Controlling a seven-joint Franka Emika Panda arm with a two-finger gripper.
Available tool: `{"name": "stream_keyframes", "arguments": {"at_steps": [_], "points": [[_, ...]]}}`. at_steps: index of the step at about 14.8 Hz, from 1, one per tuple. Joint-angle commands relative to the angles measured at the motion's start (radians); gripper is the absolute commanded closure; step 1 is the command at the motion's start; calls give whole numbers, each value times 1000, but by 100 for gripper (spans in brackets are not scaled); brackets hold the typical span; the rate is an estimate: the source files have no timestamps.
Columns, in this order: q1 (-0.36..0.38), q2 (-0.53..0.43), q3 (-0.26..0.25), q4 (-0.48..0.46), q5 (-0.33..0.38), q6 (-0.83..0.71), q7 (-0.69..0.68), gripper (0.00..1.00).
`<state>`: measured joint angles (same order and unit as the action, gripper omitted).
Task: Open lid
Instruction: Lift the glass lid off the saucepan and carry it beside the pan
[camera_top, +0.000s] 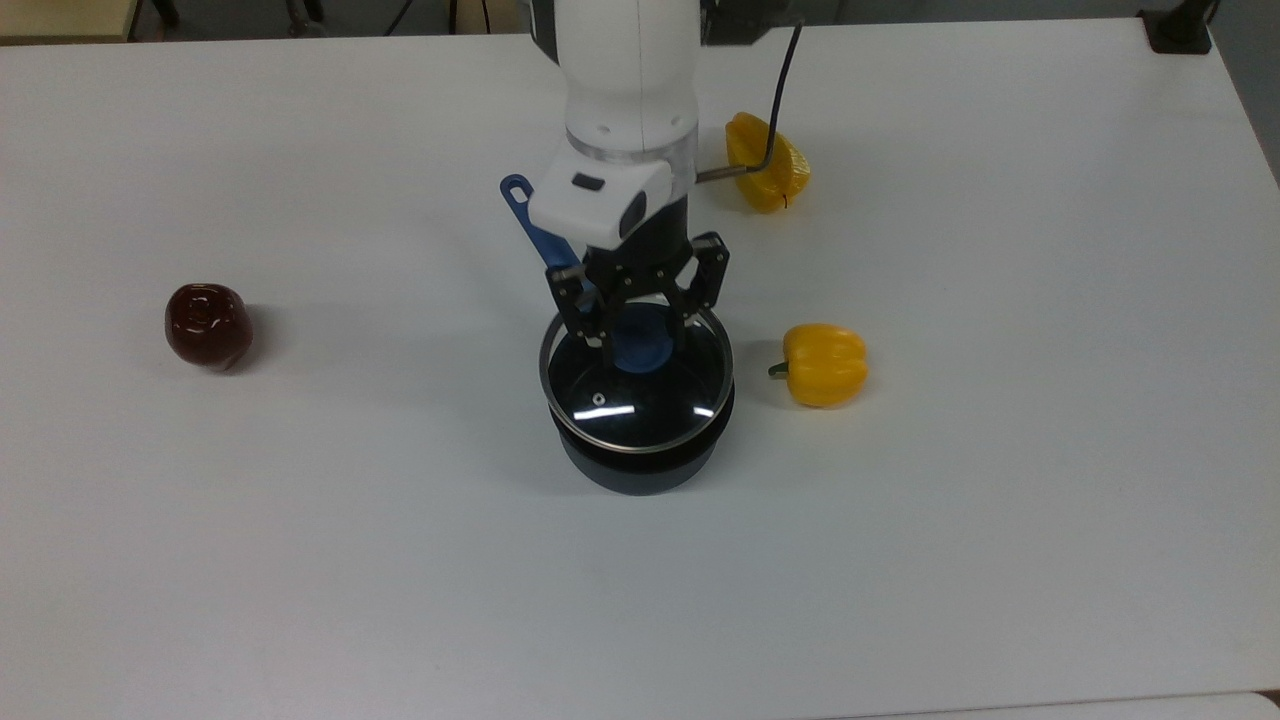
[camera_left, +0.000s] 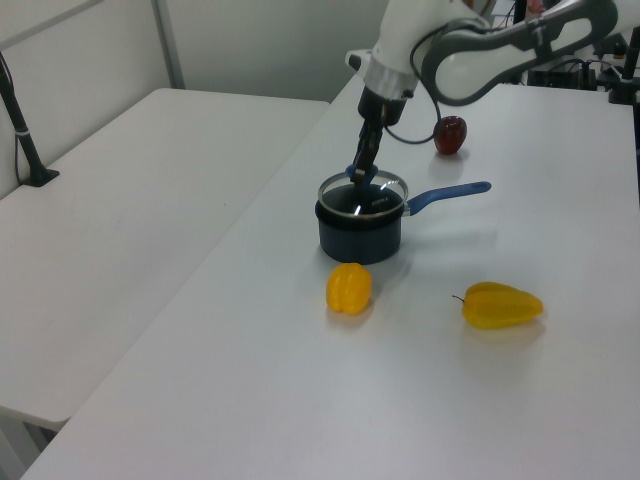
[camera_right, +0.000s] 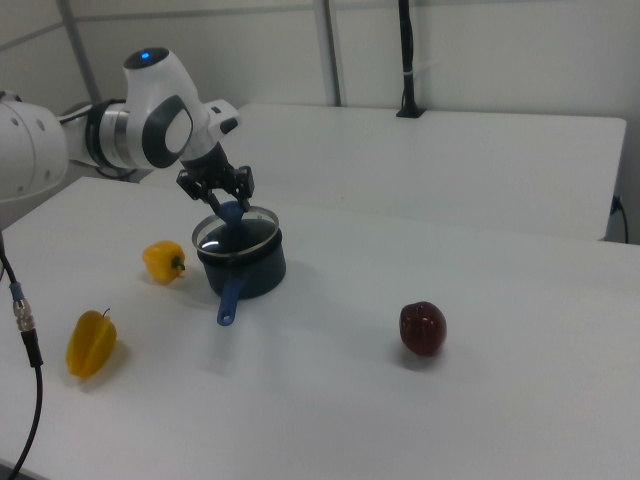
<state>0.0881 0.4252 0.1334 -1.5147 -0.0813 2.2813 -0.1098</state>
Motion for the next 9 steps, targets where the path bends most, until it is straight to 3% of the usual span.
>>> {"name": "stream_keyframes", "arguments": {"at_steps": [1, 9], "points": [[-57, -94, -3, -16, 14, -97, 9, 61], [-247, -198, -5, -229, -9, -56, 5, 61]]}}
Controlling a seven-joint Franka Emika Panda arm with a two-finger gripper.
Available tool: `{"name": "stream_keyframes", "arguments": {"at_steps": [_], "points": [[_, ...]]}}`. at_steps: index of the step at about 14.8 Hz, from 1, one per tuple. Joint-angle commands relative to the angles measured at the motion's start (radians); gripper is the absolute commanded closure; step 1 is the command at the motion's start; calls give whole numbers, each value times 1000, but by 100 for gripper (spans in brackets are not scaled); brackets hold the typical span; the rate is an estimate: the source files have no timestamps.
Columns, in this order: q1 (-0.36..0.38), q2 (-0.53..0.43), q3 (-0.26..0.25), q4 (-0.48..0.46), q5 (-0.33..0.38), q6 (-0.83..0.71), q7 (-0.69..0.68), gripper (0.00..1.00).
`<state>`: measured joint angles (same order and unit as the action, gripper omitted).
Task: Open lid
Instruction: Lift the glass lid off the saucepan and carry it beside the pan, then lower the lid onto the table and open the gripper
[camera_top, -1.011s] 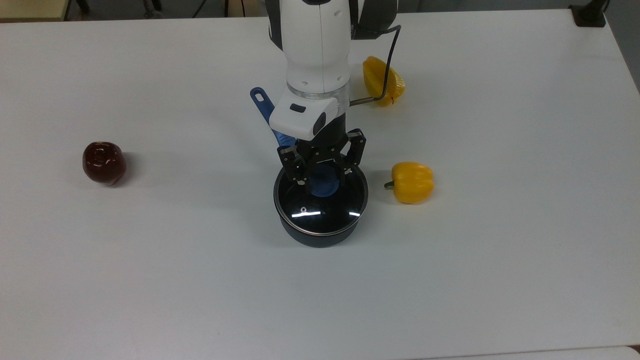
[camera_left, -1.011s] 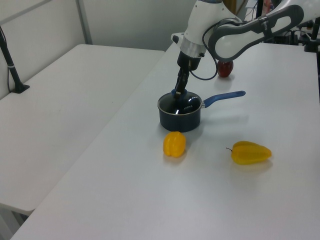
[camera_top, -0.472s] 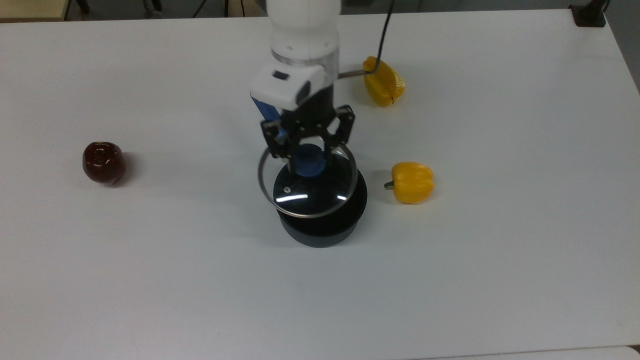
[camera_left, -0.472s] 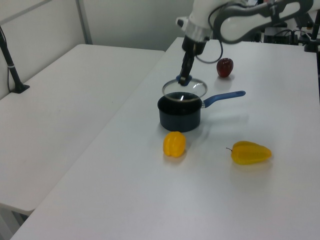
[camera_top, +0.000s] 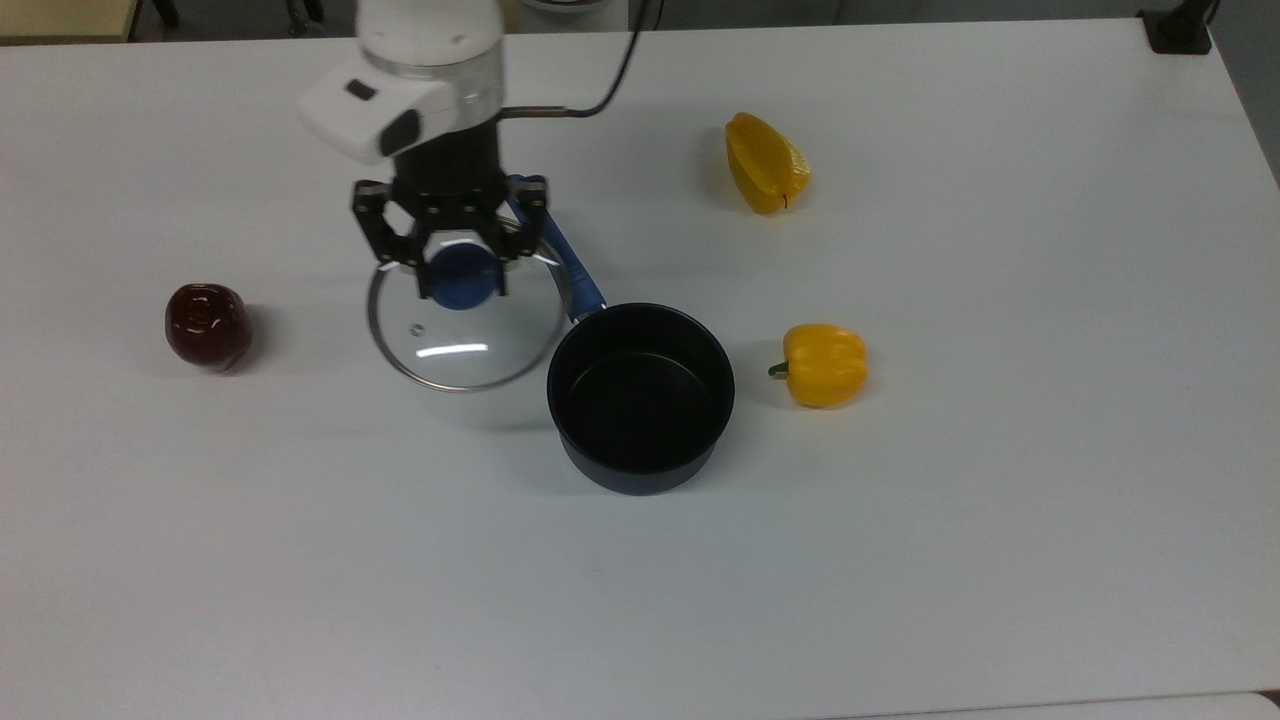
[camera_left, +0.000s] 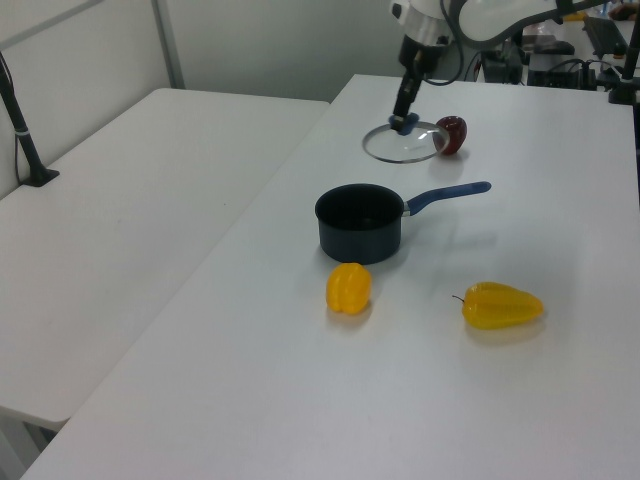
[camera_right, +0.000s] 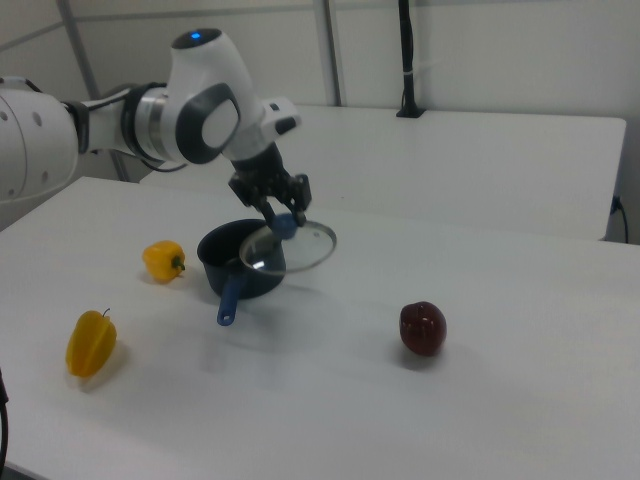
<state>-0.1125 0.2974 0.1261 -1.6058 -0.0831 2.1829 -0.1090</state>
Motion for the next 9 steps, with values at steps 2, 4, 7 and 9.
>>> {"name": "stream_keyframes", "arguments": {"at_steps": [2, 4, 7, 9], "points": [[-75, -80, 3, -204, -7, 96, 6, 61], [-98, -75, 3, -261, -7, 165, 6, 61], [-104, -66, 3, -362, -7, 276, 6, 61], [-102, -60, 3, -394, -7, 322, 6, 61]]}}
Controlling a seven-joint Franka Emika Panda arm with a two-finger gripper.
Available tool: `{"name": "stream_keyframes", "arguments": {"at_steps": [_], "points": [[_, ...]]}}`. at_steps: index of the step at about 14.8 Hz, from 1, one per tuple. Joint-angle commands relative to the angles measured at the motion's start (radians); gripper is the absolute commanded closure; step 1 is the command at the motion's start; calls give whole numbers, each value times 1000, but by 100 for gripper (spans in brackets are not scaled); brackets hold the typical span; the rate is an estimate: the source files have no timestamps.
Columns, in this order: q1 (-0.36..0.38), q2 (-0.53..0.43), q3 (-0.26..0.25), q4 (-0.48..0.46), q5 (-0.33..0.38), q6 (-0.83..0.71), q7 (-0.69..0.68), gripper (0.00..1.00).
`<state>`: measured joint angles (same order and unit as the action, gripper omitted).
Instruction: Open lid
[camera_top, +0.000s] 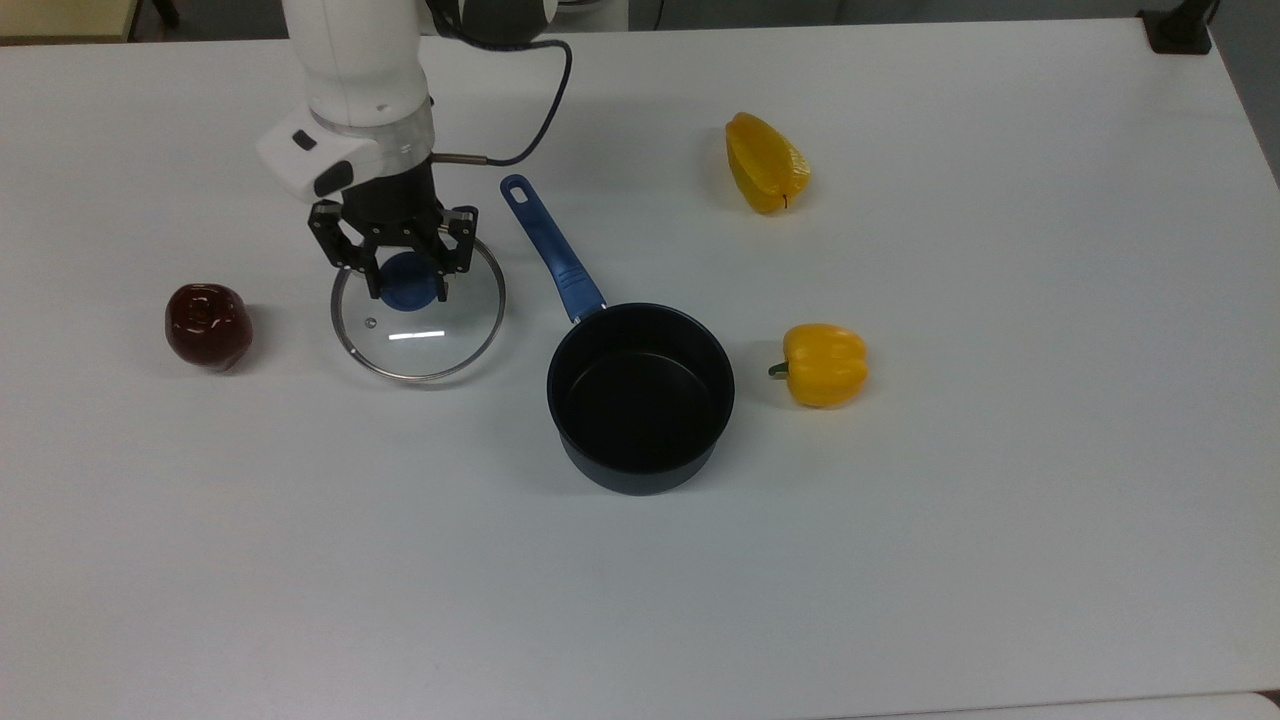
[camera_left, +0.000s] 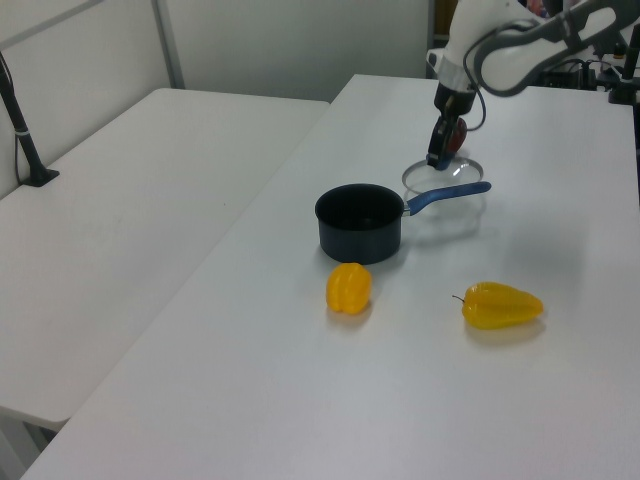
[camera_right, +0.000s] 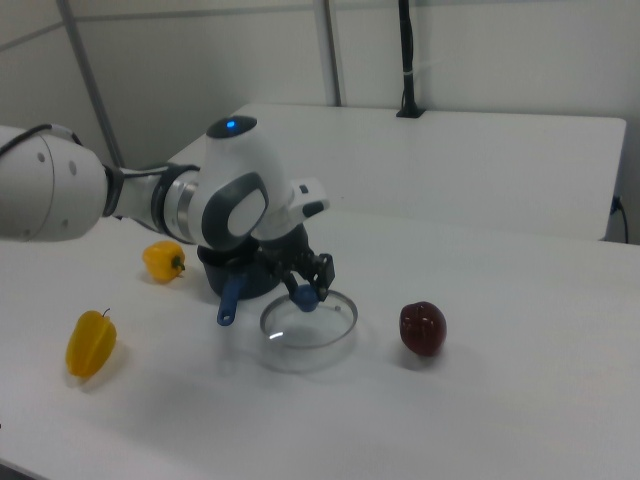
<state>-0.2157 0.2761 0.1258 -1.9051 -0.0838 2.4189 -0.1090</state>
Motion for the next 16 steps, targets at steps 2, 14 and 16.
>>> {"name": "stream_keyframes", "arguments": {"at_steps": [2, 14, 16], "points": [[4, -15, 3, -98, -7, 97, 6, 61], [10, -29, 2, 112, -8, -222, 22, 0], [22, -66, 2, 152, -8, -323, 37, 0]]}}
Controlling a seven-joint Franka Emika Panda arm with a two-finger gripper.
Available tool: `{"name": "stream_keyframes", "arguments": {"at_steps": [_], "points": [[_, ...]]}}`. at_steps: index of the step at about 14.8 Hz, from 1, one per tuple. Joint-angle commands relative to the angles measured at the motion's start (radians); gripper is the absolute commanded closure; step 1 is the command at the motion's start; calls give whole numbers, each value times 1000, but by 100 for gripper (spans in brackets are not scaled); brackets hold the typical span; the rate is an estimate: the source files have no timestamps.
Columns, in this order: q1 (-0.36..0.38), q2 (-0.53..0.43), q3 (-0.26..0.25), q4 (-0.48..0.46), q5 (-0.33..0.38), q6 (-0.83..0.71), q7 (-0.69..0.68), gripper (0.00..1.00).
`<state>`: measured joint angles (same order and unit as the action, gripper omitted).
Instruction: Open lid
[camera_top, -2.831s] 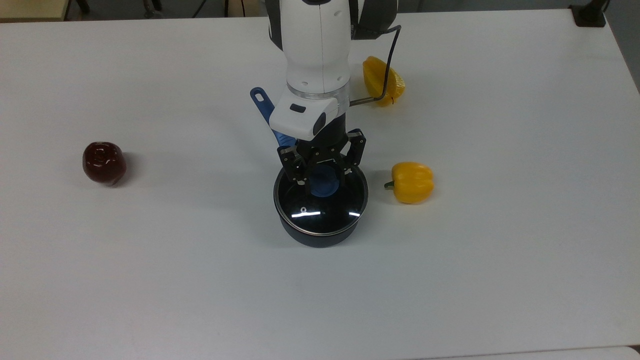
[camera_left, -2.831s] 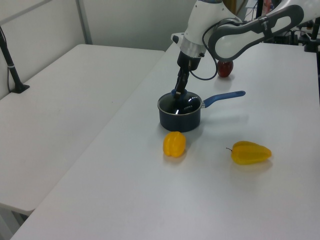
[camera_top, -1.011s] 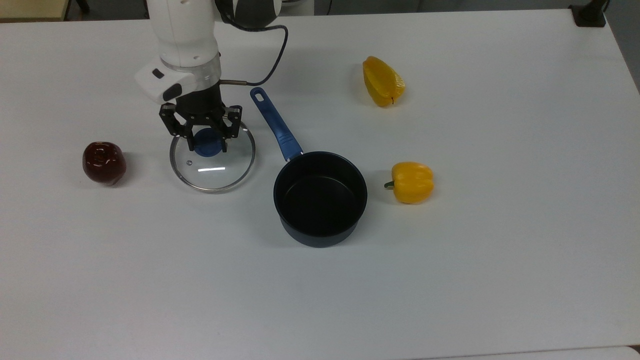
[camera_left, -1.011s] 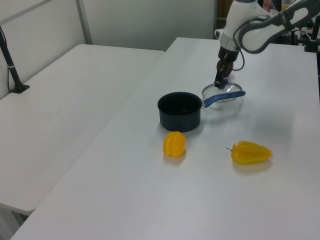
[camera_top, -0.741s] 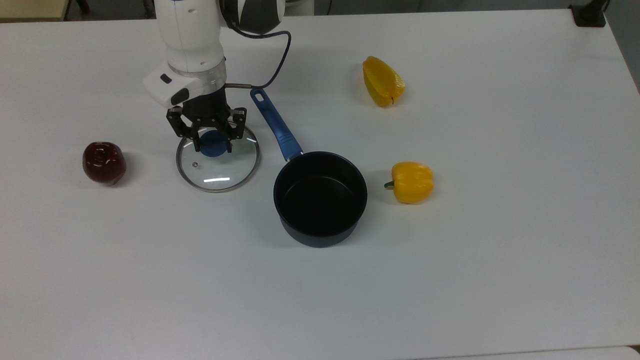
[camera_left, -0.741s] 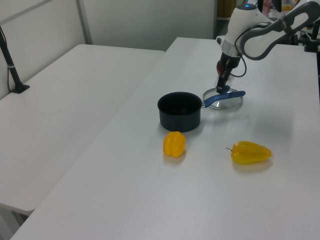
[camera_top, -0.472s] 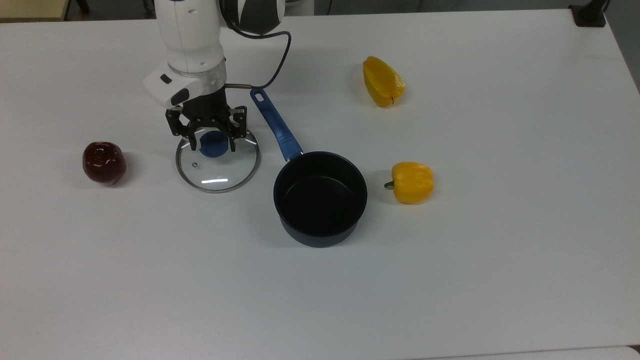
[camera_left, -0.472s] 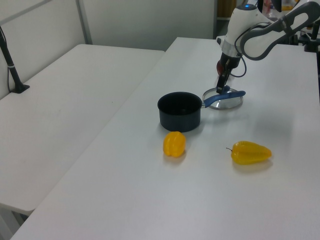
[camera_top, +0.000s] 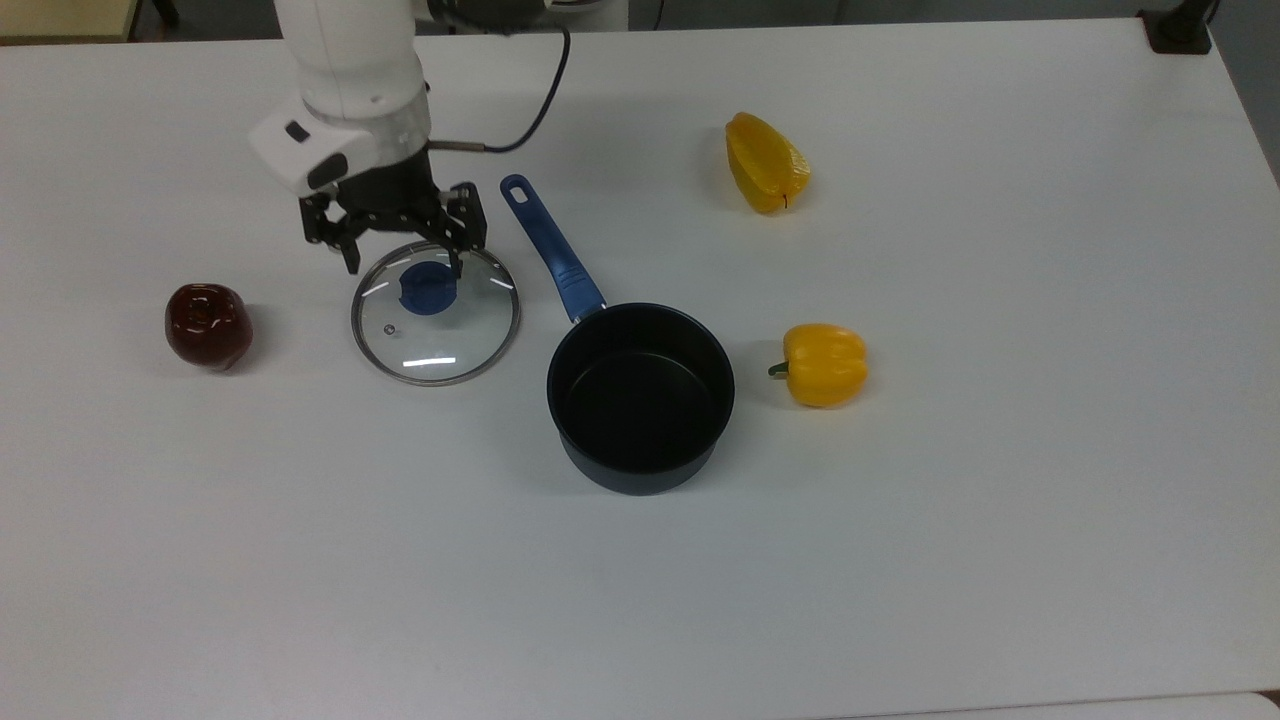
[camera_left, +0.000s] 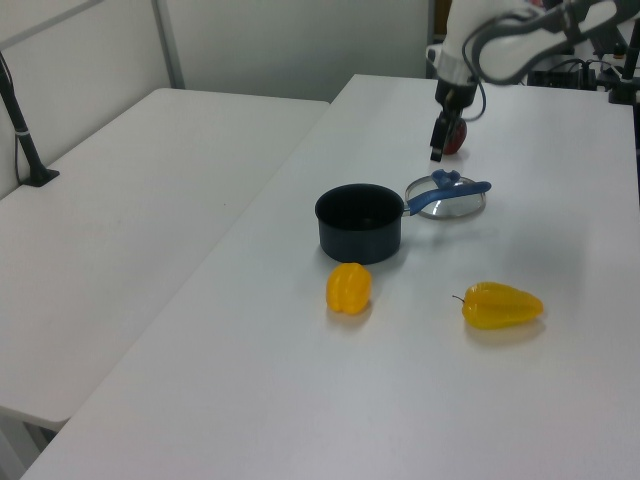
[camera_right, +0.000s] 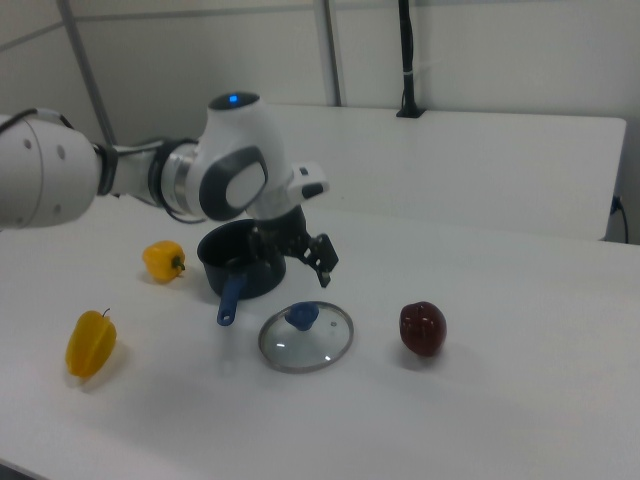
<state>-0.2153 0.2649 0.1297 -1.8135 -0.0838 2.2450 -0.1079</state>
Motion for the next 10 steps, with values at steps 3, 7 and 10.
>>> {"name": "stream_keyframes", "arguments": {"at_steps": [3, 7, 10], "points": [[106, -163, -5, 94, -10, -338, 155, 0], [183, -263, -13, 94, -8, -475, 249, 0], [189, -325, -15, 94, 1, -577, 237, 0]]}}
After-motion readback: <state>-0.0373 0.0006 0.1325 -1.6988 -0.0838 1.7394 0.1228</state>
